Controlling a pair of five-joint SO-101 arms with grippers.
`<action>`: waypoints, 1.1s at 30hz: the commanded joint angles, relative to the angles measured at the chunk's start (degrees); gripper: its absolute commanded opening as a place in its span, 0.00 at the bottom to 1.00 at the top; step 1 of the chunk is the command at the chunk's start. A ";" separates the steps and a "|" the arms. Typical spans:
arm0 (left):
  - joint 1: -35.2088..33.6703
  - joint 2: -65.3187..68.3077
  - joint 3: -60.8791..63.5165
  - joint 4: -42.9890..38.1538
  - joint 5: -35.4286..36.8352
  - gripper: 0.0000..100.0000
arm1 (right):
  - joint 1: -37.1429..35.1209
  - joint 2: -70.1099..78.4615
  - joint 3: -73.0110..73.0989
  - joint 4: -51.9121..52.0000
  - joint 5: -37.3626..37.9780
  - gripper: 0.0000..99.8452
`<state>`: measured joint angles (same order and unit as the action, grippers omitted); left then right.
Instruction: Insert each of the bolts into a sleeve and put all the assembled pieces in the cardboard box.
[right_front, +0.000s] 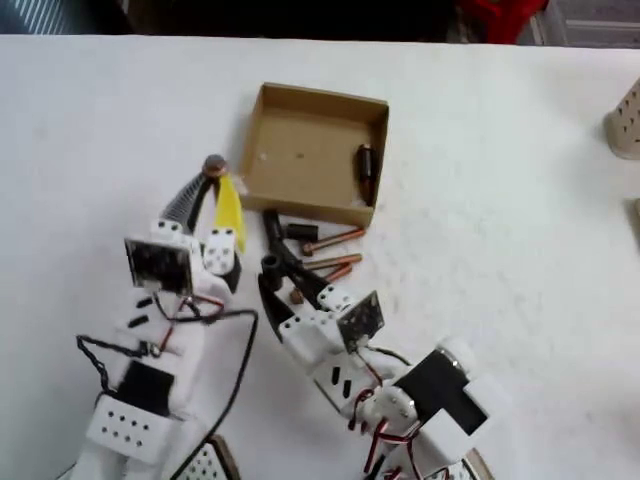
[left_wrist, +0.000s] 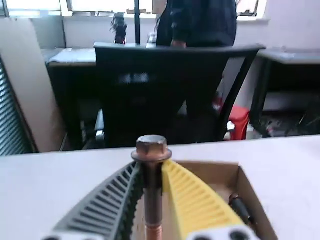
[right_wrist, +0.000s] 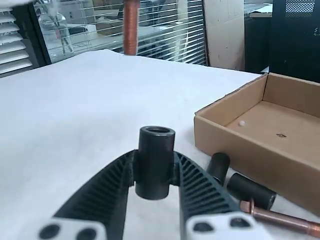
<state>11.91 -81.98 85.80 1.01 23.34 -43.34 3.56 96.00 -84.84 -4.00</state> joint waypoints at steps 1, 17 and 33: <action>4.62 -8.92 6.24 -10.11 -0.09 0.02 | -0.04 -0.04 0.44 0.04 -0.18 0.02; 13.93 -22.90 8.18 11.08 -0.09 0.02 | -0.04 -0.13 0.44 -0.04 -0.18 0.02; 13.49 -22.90 7.74 12.40 4.66 0.02 | 0.04 -0.22 0.44 -0.04 -0.18 0.02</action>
<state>24.84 -103.69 96.97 10.95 23.43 -43.34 3.56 96.00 -84.84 -4.00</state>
